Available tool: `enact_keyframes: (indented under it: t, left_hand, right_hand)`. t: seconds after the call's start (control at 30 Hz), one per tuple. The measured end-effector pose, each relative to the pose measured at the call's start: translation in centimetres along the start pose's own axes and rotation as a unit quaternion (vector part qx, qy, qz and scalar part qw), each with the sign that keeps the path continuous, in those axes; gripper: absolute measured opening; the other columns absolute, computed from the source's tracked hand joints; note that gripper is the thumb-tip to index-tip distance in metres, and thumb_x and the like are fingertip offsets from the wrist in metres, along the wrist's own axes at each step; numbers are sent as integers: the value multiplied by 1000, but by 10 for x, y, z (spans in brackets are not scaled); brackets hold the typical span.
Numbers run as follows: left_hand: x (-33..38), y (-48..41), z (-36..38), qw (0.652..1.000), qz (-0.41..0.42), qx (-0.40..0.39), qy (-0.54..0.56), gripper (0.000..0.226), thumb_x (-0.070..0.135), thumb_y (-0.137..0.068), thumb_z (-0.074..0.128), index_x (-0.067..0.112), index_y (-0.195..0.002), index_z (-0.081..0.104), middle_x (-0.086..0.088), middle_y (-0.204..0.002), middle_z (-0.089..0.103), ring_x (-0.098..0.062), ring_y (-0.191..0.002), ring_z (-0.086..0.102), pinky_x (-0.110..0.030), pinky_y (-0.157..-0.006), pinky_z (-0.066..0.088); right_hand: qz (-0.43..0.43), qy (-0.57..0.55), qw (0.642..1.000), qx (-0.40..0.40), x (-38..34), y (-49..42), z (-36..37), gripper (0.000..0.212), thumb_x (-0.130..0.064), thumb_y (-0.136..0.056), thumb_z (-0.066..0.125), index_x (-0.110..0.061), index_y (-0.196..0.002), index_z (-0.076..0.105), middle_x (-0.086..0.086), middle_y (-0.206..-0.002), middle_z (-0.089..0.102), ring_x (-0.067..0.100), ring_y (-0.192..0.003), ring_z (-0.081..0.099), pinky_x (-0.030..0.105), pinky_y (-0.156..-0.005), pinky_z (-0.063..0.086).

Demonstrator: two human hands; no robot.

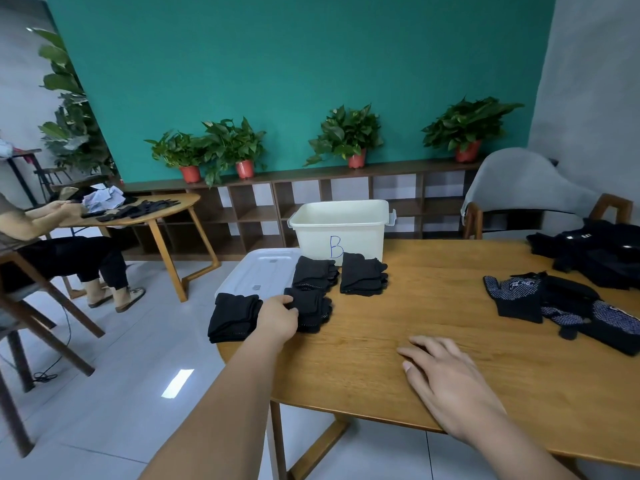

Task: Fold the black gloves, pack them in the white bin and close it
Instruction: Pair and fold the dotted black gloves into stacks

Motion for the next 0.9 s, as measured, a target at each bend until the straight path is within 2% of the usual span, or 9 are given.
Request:
enact_keyframes:
  t: [0.07,0.17,0.23,0.3,0.37,0.47,0.57,0.67,0.9]
  left_hand:
    - [-6,-1,1,1000,7,15,-7,42,8,-106,57,12,-148,58,-8,-136,65,0,-80,54,-25,-91,48]
    - [-3,-6,-1,999,22,35,-22,45,7,-106,56,13,-151,55,-7,-146,61,-11,-100,64,-21,-90,42]
    - [0,-7,-1,997,37,44,-52,48,7,-105,56,13,-153,53,-8,-148,59,-13,-102,64,-22,-89,45]
    - [0,-5,2,994,49,50,-89,49,10,-106,56,15,-154,50,-10,-153,53,-18,-115,63,-29,-100,49]
    - [3,1,3,984,65,75,-145,49,16,-107,54,17,-156,48,-11,-156,44,-29,-138,47,-38,-114,42]
    - [21,16,9,955,148,108,-232,49,31,-109,50,20,-157,47,-6,-161,40,-28,-147,35,-43,-121,33]
    - [19,25,44,932,200,14,-302,65,56,-109,35,24,-166,29,-1,-174,22,-27,-160,17,-45,-130,18]
    - [-2,29,69,907,182,-61,-373,79,72,-105,20,29,-170,6,4,-178,0,-24,-163,-8,-45,-132,0]
    - [-5,27,70,901,174,-79,-390,83,75,-103,21,29,-170,0,4,-177,-6,-24,-163,-12,-45,-132,-2]
  right_hand:
    - [0,2,1000,3,-1,-1,0,53,-60,-107,18,-47,-151,45,-27,-156,33,2,-147,19,34,-120,29]
    - [1,6,1000,5,0,-2,0,53,-61,-106,18,-48,-150,46,-28,-155,33,1,-146,20,34,-119,29]
    - [1,11,1000,4,0,-2,0,55,-62,-105,16,-48,-150,45,-28,-155,33,2,-146,20,34,-119,30]
    - [-1,14,1000,4,0,-2,1,59,-64,-104,12,-49,-150,45,-29,-155,32,2,-146,20,33,-118,30]
    - [-2,13,1000,5,-1,-1,1,60,-65,-103,11,-49,-149,45,-29,-154,33,2,-145,21,32,-118,30]
    - [-1,9,1000,5,-2,-2,0,58,-63,-104,14,-48,-150,46,-28,-155,34,2,-145,21,33,-118,31]
    - [-2,10,1000,5,-2,-2,0,58,-64,-104,14,-47,-150,46,-28,-155,34,2,-146,21,33,-119,31]
    - [-2,5,1000,6,-2,-2,1,66,-67,-101,7,-47,-150,47,-27,-155,35,3,-145,23,34,-119,32]
    - [2,7,1000,8,-1,-1,2,73,-68,-97,0,-48,-150,45,-28,-156,34,3,-146,22,34,-118,33]
Point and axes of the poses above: each hand's wrist, its own y-axis away from the middle knuckle, its own z-axis out of the palm, x = y × z, the point moved 10 cm from there along -y, towards the middle knuckle
